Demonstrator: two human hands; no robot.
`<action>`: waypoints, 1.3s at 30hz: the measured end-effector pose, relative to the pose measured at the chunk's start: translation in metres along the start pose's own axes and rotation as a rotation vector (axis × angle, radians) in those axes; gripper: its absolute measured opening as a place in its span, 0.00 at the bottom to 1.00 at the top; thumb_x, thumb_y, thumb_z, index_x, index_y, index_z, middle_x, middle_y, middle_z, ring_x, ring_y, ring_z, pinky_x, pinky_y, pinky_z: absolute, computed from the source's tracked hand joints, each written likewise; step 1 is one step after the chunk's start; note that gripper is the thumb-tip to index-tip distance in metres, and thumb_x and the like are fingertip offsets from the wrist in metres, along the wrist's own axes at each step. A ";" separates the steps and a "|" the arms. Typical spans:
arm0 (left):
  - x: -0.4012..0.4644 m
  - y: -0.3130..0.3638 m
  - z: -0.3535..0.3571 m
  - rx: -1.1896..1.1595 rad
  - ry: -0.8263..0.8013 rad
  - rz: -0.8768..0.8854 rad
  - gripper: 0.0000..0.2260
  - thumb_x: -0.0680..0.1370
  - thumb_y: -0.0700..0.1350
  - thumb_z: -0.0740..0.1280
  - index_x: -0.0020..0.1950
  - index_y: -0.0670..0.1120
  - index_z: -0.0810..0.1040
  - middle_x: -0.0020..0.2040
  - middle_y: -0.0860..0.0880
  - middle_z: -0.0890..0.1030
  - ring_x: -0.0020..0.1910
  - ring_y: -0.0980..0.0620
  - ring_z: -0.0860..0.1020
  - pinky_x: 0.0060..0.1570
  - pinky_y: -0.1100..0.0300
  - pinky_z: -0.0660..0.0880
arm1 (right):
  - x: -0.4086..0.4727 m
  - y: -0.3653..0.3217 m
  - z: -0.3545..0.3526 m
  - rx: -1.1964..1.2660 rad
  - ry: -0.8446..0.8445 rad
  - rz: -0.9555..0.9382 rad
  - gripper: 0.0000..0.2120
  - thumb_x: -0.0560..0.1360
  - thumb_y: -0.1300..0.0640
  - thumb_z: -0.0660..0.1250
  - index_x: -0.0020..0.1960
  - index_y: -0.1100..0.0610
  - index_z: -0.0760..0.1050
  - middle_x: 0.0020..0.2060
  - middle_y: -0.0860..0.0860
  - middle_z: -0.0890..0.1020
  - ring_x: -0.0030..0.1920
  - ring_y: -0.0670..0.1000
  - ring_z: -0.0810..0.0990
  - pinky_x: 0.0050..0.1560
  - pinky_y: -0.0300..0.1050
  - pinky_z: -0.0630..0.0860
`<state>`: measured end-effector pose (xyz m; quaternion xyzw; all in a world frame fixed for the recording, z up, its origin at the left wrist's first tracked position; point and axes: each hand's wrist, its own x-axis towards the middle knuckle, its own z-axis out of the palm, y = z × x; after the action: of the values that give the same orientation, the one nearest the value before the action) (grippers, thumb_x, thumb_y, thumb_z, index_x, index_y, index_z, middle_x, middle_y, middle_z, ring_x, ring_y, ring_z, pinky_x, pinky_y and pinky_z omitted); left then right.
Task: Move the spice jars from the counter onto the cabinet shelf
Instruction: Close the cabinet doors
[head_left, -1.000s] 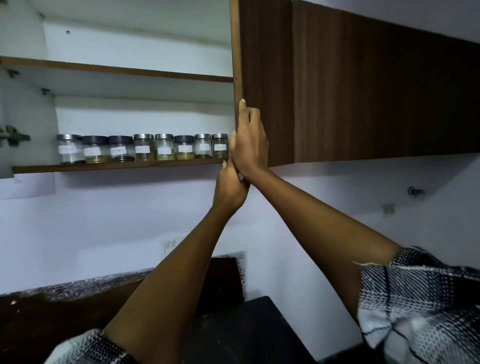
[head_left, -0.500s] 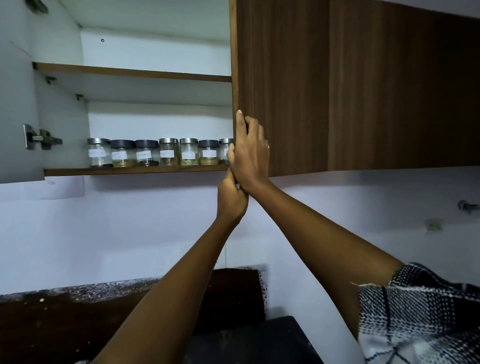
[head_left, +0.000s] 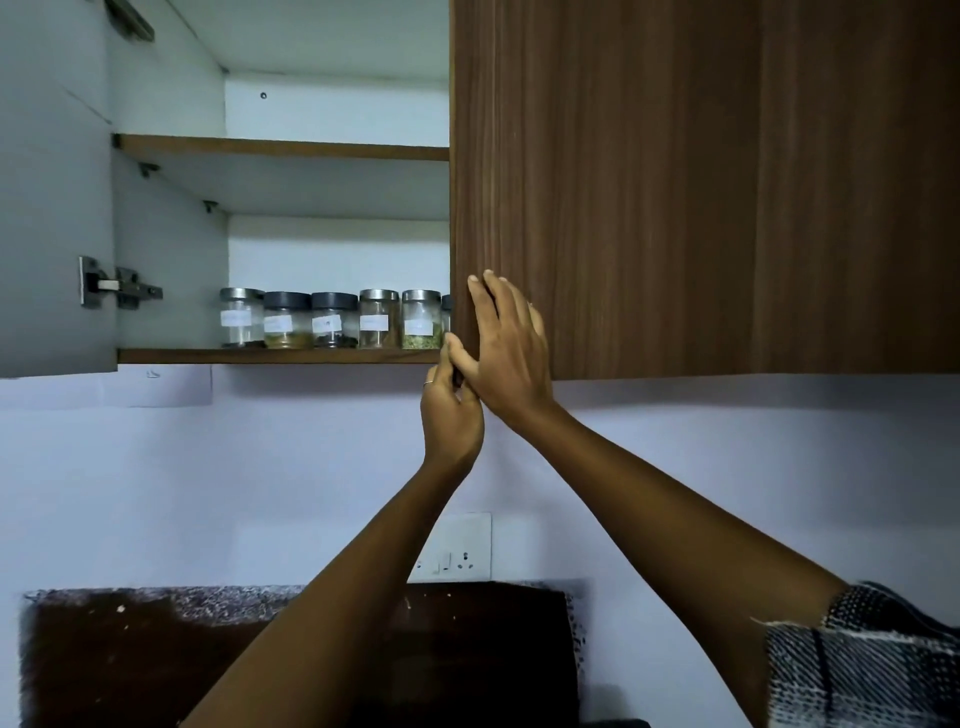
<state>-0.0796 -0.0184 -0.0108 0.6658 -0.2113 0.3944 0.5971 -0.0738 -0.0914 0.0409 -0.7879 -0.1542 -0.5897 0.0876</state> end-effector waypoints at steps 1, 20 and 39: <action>0.004 -0.004 0.002 0.048 0.008 0.016 0.22 0.81 0.35 0.55 0.76 0.43 0.59 0.70 0.43 0.68 0.69 0.50 0.69 0.68 0.60 0.66 | 0.000 0.002 0.005 0.013 0.006 -0.004 0.29 0.78 0.46 0.59 0.74 0.58 0.60 0.74 0.55 0.63 0.74 0.55 0.60 0.73 0.54 0.57; 0.046 -0.053 0.020 0.833 -0.053 0.295 0.31 0.81 0.47 0.56 0.77 0.41 0.41 0.78 0.42 0.41 0.77 0.45 0.40 0.75 0.53 0.40 | -0.020 0.053 0.064 -0.118 -0.120 0.028 0.28 0.80 0.48 0.55 0.76 0.56 0.52 0.76 0.55 0.55 0.76 0.56 0.52 0.75 0.55 0.50; 0.088 -0.101 0.018 1.080 -0.203 0.448 0.41 0.76 0.48 0.61 0.75 0.41 0.34 0.77 0.42 0.37 0.76 0.46 0.35 0.74 0.52 0.40 | -0.021 0.076 0.107 -0.327 -0.288 -0.008 0.45 0.72 0.57 0.63 0.75 0.55 0.34 0.76 0.55 0.37 0.75 0.57 0.33 0.73 0.56 0.35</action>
<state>0.0538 0.0008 -0.0055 0.8490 -0.1719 0.4969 0.0527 0.0435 -0.1318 -0.0067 -0.8671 -0.0704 -0.4886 -0.0668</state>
